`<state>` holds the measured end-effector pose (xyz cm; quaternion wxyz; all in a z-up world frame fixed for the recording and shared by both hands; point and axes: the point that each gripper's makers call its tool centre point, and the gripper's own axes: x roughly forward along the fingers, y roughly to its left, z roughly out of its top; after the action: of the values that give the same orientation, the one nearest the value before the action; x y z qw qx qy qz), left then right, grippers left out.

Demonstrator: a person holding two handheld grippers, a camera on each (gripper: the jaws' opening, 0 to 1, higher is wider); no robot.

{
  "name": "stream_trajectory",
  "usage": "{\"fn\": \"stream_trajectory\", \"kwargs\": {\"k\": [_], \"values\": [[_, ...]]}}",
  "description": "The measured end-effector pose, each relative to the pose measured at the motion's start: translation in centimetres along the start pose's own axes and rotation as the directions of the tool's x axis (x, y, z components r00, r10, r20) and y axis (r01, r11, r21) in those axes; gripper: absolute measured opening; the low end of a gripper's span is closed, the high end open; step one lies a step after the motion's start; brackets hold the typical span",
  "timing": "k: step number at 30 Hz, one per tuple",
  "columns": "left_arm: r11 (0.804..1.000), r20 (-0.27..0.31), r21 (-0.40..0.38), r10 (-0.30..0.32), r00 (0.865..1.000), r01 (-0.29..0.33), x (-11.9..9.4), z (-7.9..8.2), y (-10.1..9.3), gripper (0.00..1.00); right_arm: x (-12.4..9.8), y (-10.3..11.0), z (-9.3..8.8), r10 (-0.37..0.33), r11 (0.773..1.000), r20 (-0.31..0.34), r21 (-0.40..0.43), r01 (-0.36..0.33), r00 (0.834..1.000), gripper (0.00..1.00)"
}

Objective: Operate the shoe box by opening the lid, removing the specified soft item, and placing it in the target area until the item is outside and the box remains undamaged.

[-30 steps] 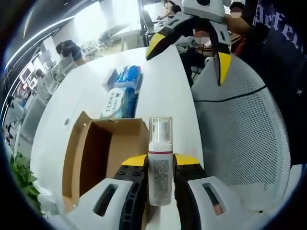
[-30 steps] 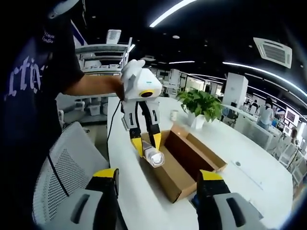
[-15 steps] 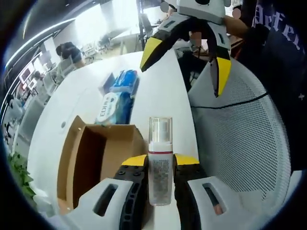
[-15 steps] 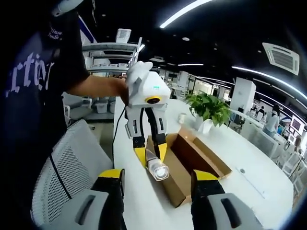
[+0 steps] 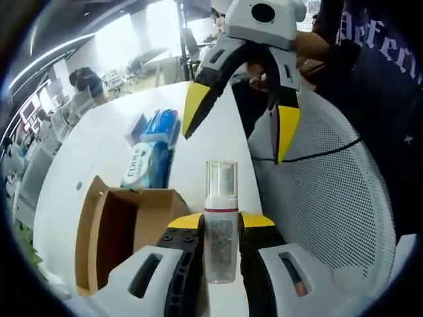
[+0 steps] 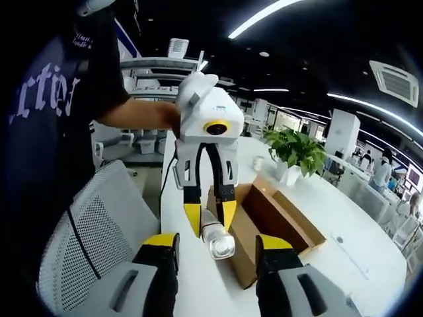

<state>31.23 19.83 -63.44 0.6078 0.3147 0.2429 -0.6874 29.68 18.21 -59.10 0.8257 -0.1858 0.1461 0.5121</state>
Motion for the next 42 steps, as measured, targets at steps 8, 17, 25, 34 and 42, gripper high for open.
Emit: {"fn": "stream_trajectory", "kwargs": {"k": [8, 17, 25, 34, 42], "values": [[0.999, 0.029, 0.017, -0.038, 0.999, 0.038, -0.1, 0.7, -0.7, 0.19, 0.6, 0.3, -0.2, 0.033, 0.999, -0.013, -0.027, -0.034, 0.999, 0.35], [0.998, 0.046, 0.025, -0.053, 0.998, 0.052, 0.1, 1.1, -1.1, 0.19, 1.3, 0.8, -0.7, 0.069, 0.995, -0.034, -0.067, -0.071, 0.997, 0.26], [0.998, 0.052, 0.03, -0.057, 0.997, 0.056, 0.3, 1.3, -1.1, 0.19, 1.6, 0.8, -1.2, 0.086, 0.993, -0.057, -0.074, -0.09, 0.995, 0.18], [0.997, 0.039, 0.049, -0.063, 0.997, 0.061, 0.5, 0.8, -1.2, 0.19, 1.9, 1.1, -1.7, 0.094, 0.991, -0.073, -0.089, -0.1, 0.993, 0.16], [0.996, 0.029, 0.073, -0.058, 0.998, 0.056, 0.5, 0.5, -1.1, 0.2, 1.9, 1.3, -1.7, 0.09, 0.99, -0.069, -0.101, -0.097, 0.994, 0.15]]}}
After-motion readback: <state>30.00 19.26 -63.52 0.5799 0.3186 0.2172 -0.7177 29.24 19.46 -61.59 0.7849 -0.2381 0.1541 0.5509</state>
